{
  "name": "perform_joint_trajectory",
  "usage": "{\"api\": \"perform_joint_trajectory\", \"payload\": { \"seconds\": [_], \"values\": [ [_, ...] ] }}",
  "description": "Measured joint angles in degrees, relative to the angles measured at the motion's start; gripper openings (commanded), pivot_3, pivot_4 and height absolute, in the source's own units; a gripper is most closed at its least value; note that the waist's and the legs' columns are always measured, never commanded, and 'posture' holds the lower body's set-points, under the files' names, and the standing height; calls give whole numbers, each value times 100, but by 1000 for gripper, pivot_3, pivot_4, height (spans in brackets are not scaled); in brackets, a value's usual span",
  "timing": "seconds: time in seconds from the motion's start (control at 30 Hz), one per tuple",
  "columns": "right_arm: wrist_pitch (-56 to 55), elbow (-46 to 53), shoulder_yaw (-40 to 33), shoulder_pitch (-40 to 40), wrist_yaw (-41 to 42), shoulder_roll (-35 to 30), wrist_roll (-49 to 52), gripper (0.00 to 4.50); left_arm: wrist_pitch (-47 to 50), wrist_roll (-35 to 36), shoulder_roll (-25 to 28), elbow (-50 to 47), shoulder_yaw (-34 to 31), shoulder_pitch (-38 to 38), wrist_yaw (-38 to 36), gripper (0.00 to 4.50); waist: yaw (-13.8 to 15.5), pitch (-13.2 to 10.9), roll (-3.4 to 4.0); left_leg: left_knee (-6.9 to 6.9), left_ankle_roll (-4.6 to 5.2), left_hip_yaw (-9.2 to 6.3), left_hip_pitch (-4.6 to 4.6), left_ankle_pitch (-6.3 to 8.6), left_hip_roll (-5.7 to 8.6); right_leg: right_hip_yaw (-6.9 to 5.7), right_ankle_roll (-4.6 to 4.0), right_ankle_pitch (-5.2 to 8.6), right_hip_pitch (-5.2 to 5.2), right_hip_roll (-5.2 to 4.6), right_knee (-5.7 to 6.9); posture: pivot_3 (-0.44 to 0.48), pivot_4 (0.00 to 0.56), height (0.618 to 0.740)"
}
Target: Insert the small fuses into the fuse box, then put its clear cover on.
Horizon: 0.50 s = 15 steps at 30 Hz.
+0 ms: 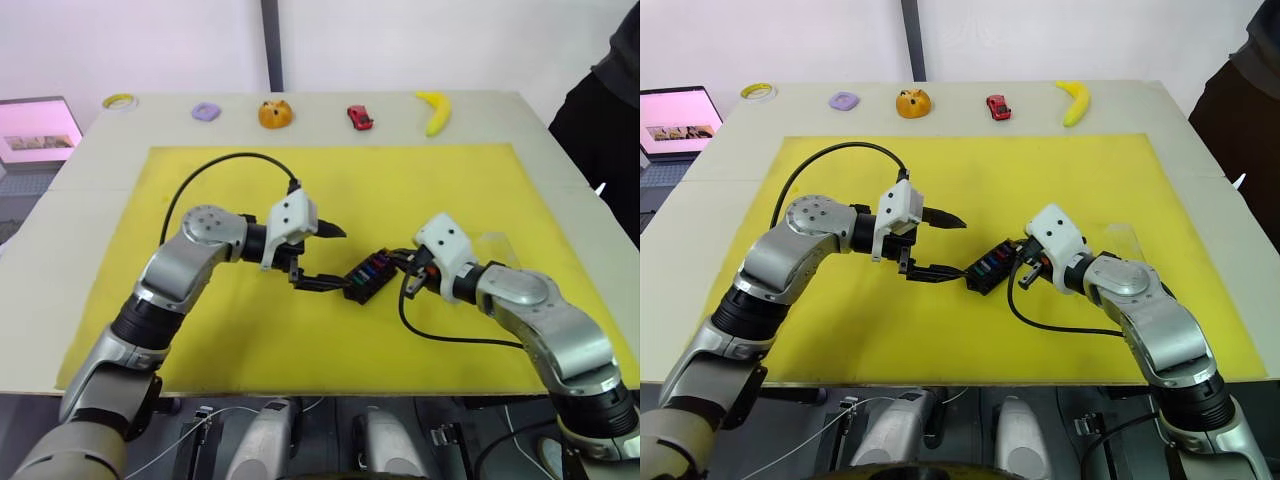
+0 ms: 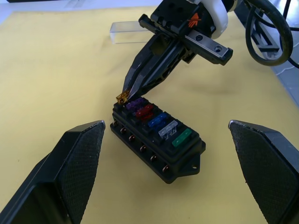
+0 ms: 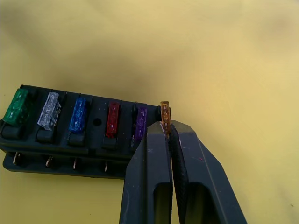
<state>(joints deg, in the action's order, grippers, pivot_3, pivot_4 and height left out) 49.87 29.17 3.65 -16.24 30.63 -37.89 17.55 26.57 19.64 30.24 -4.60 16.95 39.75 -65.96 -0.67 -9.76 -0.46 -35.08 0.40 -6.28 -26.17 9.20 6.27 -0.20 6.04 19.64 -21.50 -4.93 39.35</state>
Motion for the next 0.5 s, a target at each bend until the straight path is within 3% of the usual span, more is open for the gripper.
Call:
{"api": "perform_joint_trajectory", "payload": {
  "seconds": [0.5],
  "values": [
    [214,-22,-185,-86,9,92,289,0,-2,-1,4,-1,-1,0,1,4464,1,0,0,0,0,0,0,0,1,0,0,0,0,0,0,0,150,735]
  ]
}}
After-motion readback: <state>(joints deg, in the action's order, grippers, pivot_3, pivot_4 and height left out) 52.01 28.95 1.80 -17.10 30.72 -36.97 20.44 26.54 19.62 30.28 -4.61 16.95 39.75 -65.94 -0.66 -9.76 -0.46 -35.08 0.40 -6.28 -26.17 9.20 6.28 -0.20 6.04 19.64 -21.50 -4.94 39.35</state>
